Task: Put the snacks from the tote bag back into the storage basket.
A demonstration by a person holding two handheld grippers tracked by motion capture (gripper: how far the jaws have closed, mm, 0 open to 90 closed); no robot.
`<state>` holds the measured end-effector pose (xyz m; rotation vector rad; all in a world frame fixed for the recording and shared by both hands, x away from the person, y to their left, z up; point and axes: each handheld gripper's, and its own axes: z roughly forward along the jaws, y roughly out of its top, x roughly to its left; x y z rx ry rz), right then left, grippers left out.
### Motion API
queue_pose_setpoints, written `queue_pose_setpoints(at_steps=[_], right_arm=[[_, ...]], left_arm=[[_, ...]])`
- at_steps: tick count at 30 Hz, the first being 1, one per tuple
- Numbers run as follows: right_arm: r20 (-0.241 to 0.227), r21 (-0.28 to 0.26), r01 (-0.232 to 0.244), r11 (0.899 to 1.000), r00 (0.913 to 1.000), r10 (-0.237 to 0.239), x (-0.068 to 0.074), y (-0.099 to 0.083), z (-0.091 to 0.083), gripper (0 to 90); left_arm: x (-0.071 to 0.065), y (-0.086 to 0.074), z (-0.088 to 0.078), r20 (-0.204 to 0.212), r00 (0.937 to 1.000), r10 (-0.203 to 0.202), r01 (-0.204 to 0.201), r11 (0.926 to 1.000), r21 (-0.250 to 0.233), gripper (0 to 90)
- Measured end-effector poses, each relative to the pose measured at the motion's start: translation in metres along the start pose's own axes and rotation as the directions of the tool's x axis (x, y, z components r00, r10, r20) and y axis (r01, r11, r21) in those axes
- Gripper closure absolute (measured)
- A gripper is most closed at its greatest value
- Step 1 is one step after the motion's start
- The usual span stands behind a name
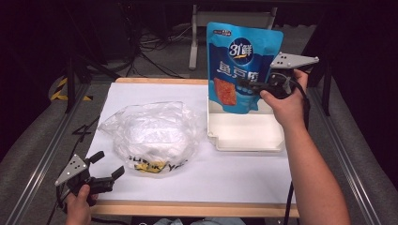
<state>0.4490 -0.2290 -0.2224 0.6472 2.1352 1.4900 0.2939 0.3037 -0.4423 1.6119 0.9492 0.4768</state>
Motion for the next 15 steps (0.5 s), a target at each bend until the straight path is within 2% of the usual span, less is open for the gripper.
queue_pose_setpoints(at_steps=[4,9,15], right_arm=[[0.026,0.007,0.004,1.000,0.9997,-0.004,-0.012,-0.001,-0.005,60.8],[0.045,0.011,0.007,1.000,0.9990,-0.007,-0.020,-0.002,-0.007,60.7],[0.073,0.021,-0.017,1.000,0.9972,0.016,-0.030,-0.016,-0.004,60.7]], left_arm=[[0.000,0.000,0.000,-0.005,1.0000,0.000,0.000,1.0000,0.009,0.5],[0.001,0.000,0.000,-0.005,1.0000,-0.003,0.003,1.0000,0.003,0.5],[0.001,-0.001,0.000,-0.005,1.0000,-0.004,0.004,1.0000,0.004,0.5]])
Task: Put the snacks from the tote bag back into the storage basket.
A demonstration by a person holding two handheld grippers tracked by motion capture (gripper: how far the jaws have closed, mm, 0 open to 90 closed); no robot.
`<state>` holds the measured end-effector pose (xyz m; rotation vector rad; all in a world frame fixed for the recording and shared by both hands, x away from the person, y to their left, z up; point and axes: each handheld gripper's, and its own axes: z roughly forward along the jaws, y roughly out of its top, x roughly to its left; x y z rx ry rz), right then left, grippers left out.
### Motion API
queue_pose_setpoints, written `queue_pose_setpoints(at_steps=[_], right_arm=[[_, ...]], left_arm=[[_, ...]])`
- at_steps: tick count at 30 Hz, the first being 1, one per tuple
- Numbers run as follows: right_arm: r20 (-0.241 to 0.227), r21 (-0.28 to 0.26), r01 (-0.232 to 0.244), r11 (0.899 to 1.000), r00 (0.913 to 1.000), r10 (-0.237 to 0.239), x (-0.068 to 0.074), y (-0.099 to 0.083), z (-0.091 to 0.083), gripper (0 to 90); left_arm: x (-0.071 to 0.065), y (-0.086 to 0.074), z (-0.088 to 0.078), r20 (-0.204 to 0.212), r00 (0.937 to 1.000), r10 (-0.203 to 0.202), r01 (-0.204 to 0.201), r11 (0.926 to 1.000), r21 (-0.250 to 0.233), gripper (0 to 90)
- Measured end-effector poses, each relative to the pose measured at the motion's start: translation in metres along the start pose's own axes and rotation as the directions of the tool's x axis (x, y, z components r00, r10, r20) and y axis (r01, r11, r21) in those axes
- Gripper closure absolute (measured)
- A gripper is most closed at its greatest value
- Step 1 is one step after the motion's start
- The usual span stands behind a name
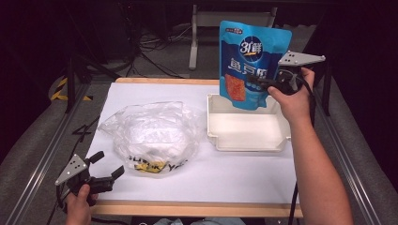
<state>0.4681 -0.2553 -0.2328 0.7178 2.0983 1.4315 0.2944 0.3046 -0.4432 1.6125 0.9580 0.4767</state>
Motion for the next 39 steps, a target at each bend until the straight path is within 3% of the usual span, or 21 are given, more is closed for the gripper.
queue_pose_setpoints(at_steps=[13,39], right_arm=[[0.024,0.030,-0.030,0.999,0.9993,0.030,-0.014,-0.036,0.013,60.6],[0.027,0.094,-0.047,0.994,0.9987,0.044,-0.011,-0.095,0.028,60.6]], left_arm=[[0.001,0.000,0.000,-0.001,1.0000,-0.005,0.005,1.0000,0.000,0.5],[0.002,-0.001,0.001,-0.003,0.9999,-0.013,0.013,0.9999,0.008,0.5]])
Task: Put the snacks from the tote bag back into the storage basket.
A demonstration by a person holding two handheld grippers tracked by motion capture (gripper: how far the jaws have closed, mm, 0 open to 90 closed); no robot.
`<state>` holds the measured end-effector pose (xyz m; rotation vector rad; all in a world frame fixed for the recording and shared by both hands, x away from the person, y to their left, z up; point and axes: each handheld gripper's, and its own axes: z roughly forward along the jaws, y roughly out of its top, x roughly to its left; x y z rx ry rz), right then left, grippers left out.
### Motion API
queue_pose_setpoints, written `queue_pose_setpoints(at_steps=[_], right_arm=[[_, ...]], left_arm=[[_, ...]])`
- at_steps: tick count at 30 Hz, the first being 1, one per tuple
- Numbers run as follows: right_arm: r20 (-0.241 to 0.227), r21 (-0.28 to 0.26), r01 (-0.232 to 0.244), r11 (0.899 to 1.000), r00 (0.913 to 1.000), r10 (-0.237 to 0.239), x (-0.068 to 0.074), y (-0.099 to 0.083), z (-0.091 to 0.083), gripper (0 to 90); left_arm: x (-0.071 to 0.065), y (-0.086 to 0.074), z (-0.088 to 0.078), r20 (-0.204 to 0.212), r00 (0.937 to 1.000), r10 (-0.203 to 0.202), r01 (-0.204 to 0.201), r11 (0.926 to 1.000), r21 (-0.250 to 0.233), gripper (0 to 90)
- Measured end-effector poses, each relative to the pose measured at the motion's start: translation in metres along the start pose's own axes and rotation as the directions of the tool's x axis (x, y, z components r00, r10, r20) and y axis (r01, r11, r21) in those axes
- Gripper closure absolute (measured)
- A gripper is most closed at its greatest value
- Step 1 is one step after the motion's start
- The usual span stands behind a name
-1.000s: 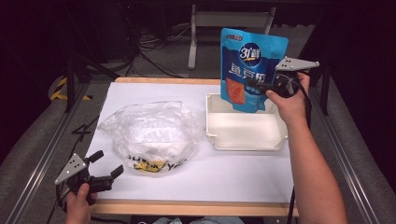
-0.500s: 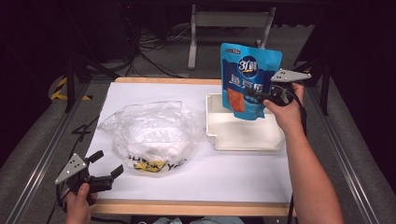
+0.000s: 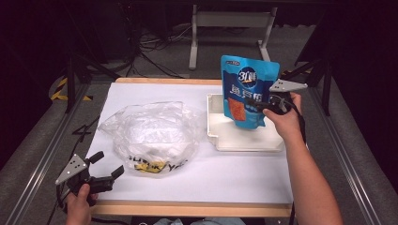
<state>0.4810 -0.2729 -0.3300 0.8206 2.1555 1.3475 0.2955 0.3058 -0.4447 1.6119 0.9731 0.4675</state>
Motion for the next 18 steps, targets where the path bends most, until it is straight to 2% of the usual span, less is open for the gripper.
queue_pose_setpoints(at_steps=[18], right_arm=[[-0.041,0.023,-0.005,1.000,0.9992,0.006,0.001,-0.017,0.008,59.3]], left_arm=[[0.001,0.000,0.000,-0.001,1.0000,-0.002,0.002,1.0000,0.001,0.5]])
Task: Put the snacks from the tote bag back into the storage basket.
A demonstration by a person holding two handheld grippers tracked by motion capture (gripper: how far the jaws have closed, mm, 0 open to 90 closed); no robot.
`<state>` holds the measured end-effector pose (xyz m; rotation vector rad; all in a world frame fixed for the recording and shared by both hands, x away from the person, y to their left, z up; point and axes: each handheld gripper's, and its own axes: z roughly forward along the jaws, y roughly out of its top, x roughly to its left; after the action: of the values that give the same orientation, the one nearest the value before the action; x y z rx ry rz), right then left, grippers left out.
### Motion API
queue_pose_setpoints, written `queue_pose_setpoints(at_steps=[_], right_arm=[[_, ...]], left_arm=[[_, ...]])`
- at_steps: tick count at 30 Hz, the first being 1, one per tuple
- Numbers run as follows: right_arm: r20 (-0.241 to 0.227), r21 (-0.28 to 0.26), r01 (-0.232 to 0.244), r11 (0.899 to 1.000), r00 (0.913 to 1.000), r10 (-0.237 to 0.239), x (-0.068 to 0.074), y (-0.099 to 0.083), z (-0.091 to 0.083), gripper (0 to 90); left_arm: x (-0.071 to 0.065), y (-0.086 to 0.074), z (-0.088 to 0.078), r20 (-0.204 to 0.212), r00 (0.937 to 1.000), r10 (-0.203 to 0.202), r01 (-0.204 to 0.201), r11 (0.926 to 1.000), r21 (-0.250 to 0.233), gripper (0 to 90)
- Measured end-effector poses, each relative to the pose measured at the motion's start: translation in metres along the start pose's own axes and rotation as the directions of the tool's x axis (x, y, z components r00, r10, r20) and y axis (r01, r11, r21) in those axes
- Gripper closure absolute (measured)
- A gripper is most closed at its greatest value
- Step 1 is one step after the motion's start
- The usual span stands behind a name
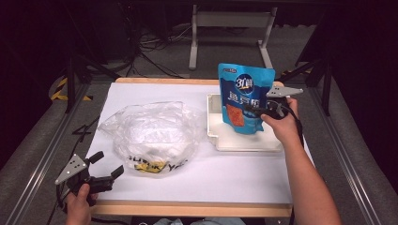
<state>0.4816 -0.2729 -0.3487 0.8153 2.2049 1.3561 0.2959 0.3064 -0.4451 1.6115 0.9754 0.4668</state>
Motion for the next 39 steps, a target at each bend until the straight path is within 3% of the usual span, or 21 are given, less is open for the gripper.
queue_pose_setpoints(at_steps=[11,15,20,22,25,29,39], right_arm=[[-0.033,0.004,-0.005,1.000,0.9994,0.005,-0.008,-0.004,-0.004,57.5],[-0.049,0.012,0.015,1.000,0.9987,-0.014,-0.012,-0.003,-0.004,56.9],[-0.046,0.040,0.032,0.999,0.9985,-0.030,-0.016,0.000,-0.006,55.4],[-0.026,0.102,0.070,0.992,0.9974,-0.068,-0.016,0.000,-0.006,53.7],[-0.024,0.120,0.069,0.990,0.9975,-0.066,-0.018,-0.003,-0.009,53.0],[-0.024,0.120,0.077,0.990,0.9969,-0.075,-0.018,-0.004,-0.011,51.7],[0.023,0.062,0.009,0.998,0.9997,-0.011,-0.019,-0.004,-0.025,36.6]], left_arm=[[0.001,0.000,0.001,-0.002,1.0000,-0.008,0.008,1.0000,0.003,0.5],[0.001,-0.001,0.000,-0.005,0.9999,-0.011,0.011,0.9999,0.008,0.5],[0.001,-0.001,0.000,-0.005,0.9999,-0.014,0.014,0.9999,0.001,0.5],[0.001,-0.001,0.000,-0.004,0.9999,-0.013,0.013,0.9999,0.002,0.5],[0.001,-0.001,0.000,-0.005,0.9999,-0.014,0.014,0.9999,0.008,0.5],[0.001,-0.001,0.001,-0.005,0.9999,-0.015,0.015,0.9999,0.002,0.5],[0.001,-0.001,0.001,-0.005,0.9999,-0.015,0.015,0.9999,0.004,0.5]])
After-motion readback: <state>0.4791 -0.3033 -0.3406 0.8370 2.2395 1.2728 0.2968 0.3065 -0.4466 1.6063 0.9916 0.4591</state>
